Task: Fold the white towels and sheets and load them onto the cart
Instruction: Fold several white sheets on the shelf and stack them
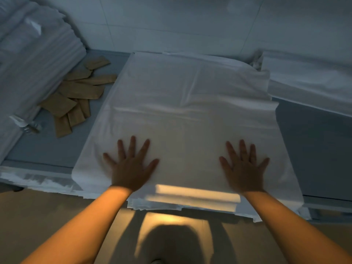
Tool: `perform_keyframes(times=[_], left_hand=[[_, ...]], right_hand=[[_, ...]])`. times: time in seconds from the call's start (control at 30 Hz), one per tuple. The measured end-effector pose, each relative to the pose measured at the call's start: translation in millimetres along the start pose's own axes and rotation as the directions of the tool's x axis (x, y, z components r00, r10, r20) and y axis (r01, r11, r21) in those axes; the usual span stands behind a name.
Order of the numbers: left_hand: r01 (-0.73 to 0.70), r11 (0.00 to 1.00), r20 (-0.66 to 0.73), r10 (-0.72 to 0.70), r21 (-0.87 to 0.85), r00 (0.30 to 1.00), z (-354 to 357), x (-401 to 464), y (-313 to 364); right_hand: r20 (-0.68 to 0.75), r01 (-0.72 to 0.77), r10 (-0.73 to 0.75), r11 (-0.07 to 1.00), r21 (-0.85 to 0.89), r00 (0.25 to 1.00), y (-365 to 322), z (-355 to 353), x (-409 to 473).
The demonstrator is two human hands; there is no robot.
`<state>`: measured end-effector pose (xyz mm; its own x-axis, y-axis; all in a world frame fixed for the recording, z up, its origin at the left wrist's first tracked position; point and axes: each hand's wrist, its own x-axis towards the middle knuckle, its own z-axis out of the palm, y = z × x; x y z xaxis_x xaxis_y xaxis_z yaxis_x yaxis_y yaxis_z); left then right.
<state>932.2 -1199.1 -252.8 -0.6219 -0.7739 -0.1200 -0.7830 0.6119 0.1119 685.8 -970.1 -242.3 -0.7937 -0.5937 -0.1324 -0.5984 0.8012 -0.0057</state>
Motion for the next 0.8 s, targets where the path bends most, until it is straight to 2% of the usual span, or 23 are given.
perform_keyframes(times=[0.23, 0.43, 0.57, 0.63, 0.7, 0.73, 0.8], left_hand=[[0.026, 1.000, 0.028, -0.026, -0.007, 0.999, -6, 37, 7], [0.022, 1.000, 0.018, -0.022, -0.009, 1.000, -10, 89, 17], [0.028, 1.000, -0.003, -0.028, -0.008, 1.000, -12, 130, 26], [0.027, 1.000, -0.012, -0.027, 0.001, 1.000, -13, 141, 28], [0.023, 1.000, -0.015, -0.023, -0.008, 1.000, -11, 141, 28], [0.019, 1.000, -0.019, -0.019, -0.011, 1.000, -10, 141, 27], [0.023, 1.000, -0.020, -0.023, -0.007, 1.000, -11, 141, 24]], right_hand=[[-0.003, -0.002, 0.002, 1.000, 0.011, 1.000, -3, -4, 39], [0.010, 0.006, -0.006, 1.000, 0.002, 1.000, -9, -15, 90], [0.067, -0.008, 0.006, 0.999, 0.036, 0.998, -13, -26, 134], [0.040, -0.018, 0.016, 0.998, 0.062, 0.999, -22, -31, 138], [-0.076, 0.056, -0.052, 0.997, 0.048, 0.996, -52, -29, 120], [-0.121, 0.143, -0.137, 0.989, 0.039, 0.983, -74, -25, 104], [-0.112, 0.346, -0.342, 0.938, 0.018, 0.933, -119, -10, 73]])
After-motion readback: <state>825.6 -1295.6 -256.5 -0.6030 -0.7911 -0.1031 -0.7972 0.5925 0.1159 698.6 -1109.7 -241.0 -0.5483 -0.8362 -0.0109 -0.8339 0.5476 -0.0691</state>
